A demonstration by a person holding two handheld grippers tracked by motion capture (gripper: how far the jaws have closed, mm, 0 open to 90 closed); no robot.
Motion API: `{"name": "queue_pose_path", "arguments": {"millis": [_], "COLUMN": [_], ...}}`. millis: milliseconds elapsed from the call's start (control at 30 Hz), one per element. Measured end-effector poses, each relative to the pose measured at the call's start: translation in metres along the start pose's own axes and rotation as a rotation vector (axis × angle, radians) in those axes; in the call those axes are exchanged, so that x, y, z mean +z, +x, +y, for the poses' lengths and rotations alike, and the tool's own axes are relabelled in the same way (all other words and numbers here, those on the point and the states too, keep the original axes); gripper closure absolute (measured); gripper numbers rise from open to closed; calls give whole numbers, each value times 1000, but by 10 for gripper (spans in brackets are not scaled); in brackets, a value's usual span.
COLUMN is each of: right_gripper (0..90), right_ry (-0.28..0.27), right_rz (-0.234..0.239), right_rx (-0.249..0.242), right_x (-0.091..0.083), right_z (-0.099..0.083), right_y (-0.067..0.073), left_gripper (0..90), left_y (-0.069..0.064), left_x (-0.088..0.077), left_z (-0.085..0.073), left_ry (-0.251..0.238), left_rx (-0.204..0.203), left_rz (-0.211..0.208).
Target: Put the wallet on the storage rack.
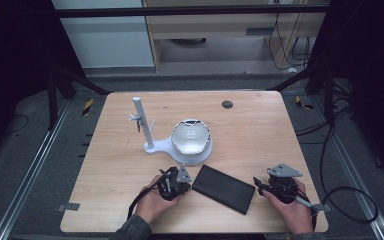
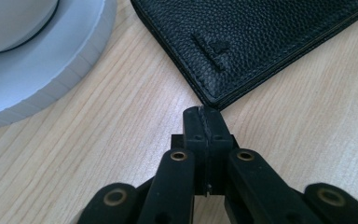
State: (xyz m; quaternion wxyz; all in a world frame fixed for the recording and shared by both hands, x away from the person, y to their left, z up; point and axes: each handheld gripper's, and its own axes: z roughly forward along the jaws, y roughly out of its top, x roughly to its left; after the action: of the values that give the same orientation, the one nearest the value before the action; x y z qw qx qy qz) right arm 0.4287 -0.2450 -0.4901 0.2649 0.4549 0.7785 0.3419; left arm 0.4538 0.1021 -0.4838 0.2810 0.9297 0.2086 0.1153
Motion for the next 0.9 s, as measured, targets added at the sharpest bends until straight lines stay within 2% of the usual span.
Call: {"name": "queue_pose_path", "arguments": {"millis": [133,333,467,533,767,900], "right_gripper": [383,380,360,335,272,250], "right_ry": [-1,-13,-25,-41,-71,-82], "right_rz": [-1,0,11,26,74,100], "right_rx": [5,7,12,13,32,23], "right_x": [-1,-3,-6,-9,-20,-29], "right_z": [0,2,3,4,13,24], "right_y": [0,0,3,5,10,9], "left_gripper": [900,900,900,900,890,881], "left_y": [-1,1,4,5,11,16], "left_x": [0,-5,-9,-12,-18,-14], "left_z": [1,1,3,9,29,47], "left_ry": [-5,-42,-128,-159,-203,-196], "left_rx": [5,-20,-84,-97,-94,-77], "left_rz": [-2,-10,-54,-53,-54,-56]}}
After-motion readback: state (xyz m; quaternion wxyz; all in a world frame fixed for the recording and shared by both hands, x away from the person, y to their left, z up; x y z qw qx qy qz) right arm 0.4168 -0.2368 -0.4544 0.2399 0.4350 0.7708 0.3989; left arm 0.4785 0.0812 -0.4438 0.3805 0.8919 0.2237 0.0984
